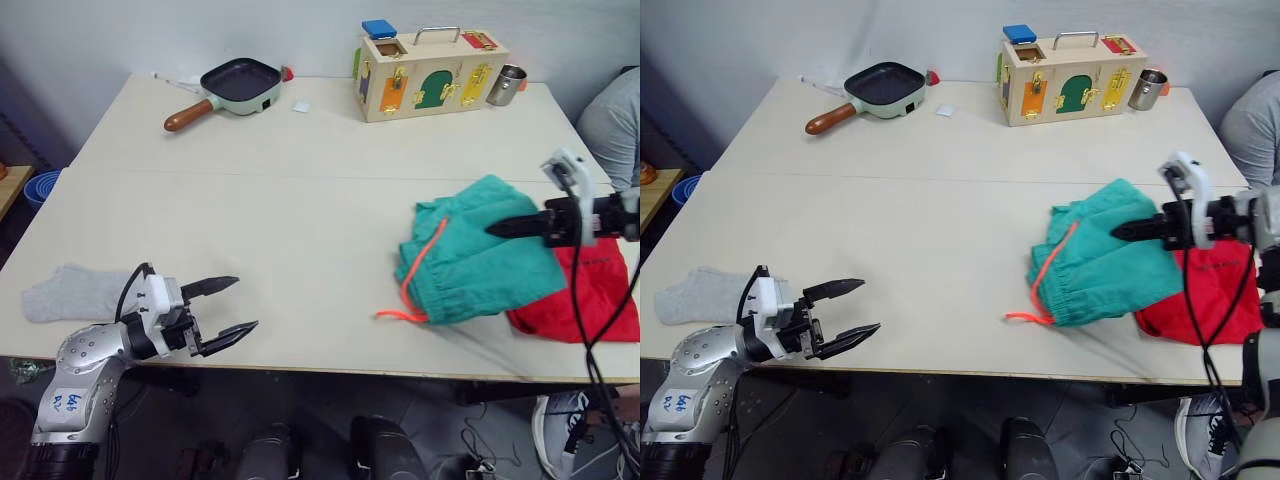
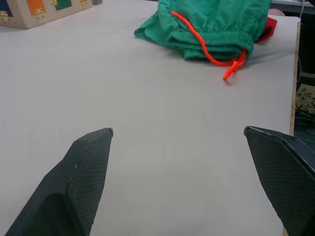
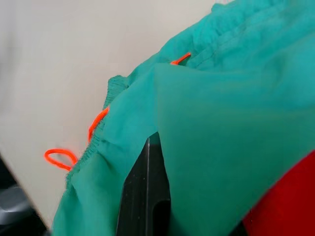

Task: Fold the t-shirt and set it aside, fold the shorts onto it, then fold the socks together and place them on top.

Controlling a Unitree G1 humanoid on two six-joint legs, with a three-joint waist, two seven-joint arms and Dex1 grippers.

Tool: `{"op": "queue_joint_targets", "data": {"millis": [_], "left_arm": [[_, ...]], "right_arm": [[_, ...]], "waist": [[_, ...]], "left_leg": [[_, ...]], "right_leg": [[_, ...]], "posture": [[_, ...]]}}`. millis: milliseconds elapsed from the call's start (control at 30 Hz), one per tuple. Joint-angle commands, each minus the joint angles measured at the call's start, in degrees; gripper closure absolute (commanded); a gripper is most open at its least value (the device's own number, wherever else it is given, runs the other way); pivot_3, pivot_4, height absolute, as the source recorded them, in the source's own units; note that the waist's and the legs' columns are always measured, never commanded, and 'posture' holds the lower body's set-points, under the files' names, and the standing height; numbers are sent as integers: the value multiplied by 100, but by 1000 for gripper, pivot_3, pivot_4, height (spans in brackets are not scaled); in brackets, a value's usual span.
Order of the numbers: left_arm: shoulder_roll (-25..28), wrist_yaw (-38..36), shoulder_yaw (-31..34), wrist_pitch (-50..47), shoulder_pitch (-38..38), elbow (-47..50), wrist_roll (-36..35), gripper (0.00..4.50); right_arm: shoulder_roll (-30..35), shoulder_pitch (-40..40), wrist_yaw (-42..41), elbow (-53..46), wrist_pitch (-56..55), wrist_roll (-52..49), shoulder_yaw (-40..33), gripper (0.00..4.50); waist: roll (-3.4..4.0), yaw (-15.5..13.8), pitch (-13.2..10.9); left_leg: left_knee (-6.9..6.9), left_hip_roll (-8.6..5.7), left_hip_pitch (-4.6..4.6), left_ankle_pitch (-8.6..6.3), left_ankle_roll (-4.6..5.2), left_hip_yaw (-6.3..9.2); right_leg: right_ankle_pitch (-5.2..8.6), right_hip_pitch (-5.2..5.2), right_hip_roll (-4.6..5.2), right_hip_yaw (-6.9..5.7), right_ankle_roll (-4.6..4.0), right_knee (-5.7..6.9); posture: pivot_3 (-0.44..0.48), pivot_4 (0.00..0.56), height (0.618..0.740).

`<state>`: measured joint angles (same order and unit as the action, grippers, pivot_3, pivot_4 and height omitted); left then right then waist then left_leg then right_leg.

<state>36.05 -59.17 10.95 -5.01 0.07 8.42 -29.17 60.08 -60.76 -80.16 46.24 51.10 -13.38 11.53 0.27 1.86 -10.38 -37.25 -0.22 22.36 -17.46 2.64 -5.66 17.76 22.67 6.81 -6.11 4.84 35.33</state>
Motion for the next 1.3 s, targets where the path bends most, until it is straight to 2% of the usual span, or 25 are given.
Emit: {"op": "queue_joint_targets", "data": {"millis": [33,300,500,633,767,833,933,1067,1200,1300], "left_arm": [[42,-50,20,19,-63,84,-26,0],[115,-159,-26,-83,-211,45,-36,0],[294,-296,54,-153,-305,-66,-15,0],[343,-245,125,-191,-295,-33,-39,0],[354,-160,166,-308,-272,133,-92,0],[359,-149,186,-339,-254,159,-103,0],[370,-140,232,-383,-233,179,-110,0],[408,-154,291,-399,-201,165,-79,0],[631,-188,675,-483,7,202,-154,0],[867,-253,1074,-549,246,172,-228,0]], "right_arm": [[389,-333,-366,654,-802,436,-17,4485],[712,-518,669,2343,-2794,1522,-53,4485],[777,-657,1213,2814,-3143,1926,-153,4485],[591,-408,1789,2962,-3248,1961,-383,4485],[417,-40,1983,2971,-3463,2037,-478,4485],[361,119,2403,2979,-3521,2018,-604,4485],[441,273,2763,2929,-3702,2066,-730,3754],[746,300,2242,2804,-3956,2144,-731,2496],[1305,549,1436,2486,-5130,2233,-707,1143],[1563,728,1144,2312,-6036,2148,-836,170]], "waist": [[26,-6,-16],[47,-26,-29],[62,-24,-38],[62,-29,-38],[62,-30,-38],[62,-27,-38],[65,-35,-39],[65,-33,-39],[68,-24,-41],[68,-12,-41]], "left_leg": [[0,0,-1,1,-2,-1],[-11,0,2,3,-4,-7],[-17,1,0,6,-4,-12],[-21,2,0,6,-3,-13],[-31,2,0,7,-3,-6],[-36,2,0,8,-1,-8],[-44,3,1,8,0,-6],[-55,3,1,8,0,-6],[-56,4,1,8,0,-5],[-56,10,-1,5,-4,-6]], "right_leg": [[0,1,0,0,0,2],[0,3,-2,2,0,8],[0,3,-5,5,0,15],[0,3,-6,7,0,17],[0,-7,-6,1,0,18],[0,-8,-6,2,0,22],[0,-8,-8,1,0,29],[0,-12,-9,2,1,30],[1,-11,-10,2,2,31],[1,-11,-14,3,2,30]], "posture": [[0,150,740],[0,150,740],[0,150,740],[0,150,740],[0,150,740],[0,150,740],[0,150,740],[0,150,740],[0,150,740],[0,150,740]]}}
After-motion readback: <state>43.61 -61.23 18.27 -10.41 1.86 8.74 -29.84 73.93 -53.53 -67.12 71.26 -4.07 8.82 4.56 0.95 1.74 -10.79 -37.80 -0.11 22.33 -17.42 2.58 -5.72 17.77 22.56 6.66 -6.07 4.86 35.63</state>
